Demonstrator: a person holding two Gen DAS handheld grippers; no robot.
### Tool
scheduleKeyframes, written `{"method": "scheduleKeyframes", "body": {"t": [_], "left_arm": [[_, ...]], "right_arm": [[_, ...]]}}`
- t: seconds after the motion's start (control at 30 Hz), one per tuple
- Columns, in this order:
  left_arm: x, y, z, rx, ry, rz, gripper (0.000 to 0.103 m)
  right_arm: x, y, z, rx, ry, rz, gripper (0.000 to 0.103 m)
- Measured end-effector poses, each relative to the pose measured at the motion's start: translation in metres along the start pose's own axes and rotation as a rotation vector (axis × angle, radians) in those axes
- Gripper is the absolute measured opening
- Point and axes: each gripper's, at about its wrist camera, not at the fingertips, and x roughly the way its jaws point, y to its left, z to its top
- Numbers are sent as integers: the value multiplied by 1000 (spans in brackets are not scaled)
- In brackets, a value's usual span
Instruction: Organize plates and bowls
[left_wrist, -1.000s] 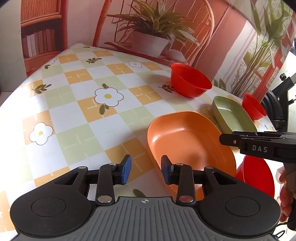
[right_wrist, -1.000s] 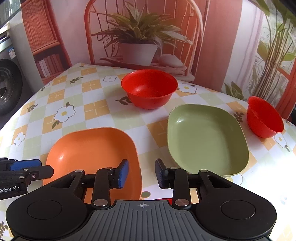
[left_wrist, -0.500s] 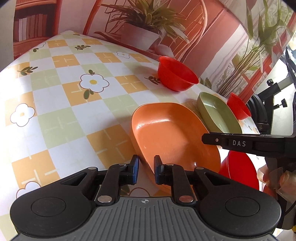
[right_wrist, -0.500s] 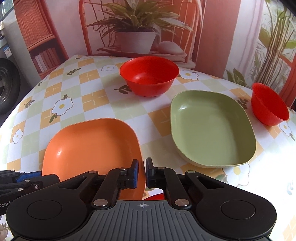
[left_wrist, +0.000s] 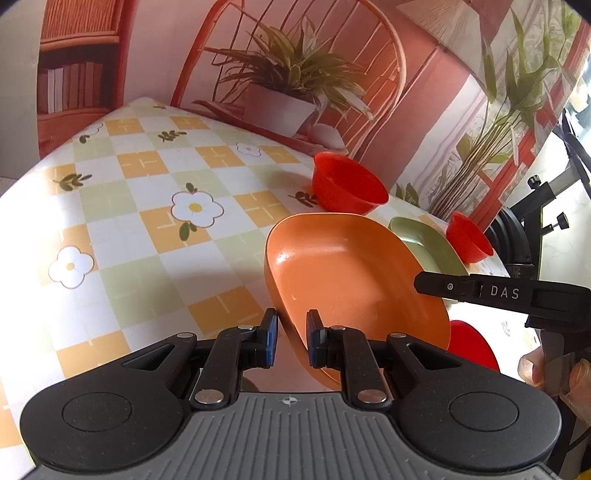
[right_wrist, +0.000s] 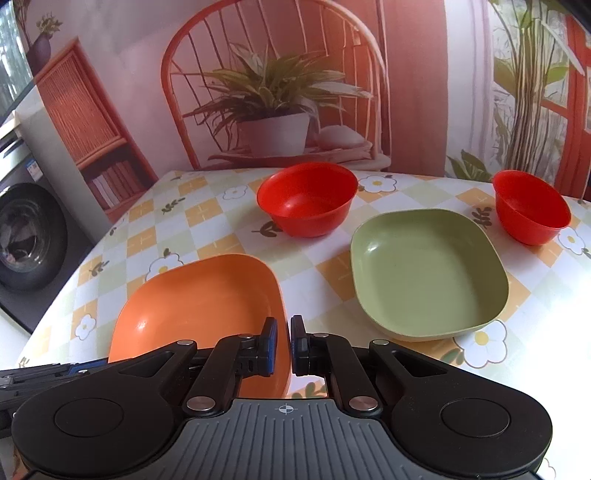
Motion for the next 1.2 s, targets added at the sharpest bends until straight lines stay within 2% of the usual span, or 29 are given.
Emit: {"method": "scheduleKeyframes", "body": {"t": [0.23,0.47,0.9,1.2], "left_arm": [[-13,-27,22,92,-45,-2,17],[-6,-67,40,191,-39,-24,17],[66,-145,82,312,2,-119,18],[124,-167,75,367,78,-91,19]], "right_arm": [[-28,-19,2,74,-85,43,7],[-48,-56,6,163,-170,63,7],[-47,-146,34,197,-253,-46,7],[-13,-185,37,235,-238,-95,7]]}}
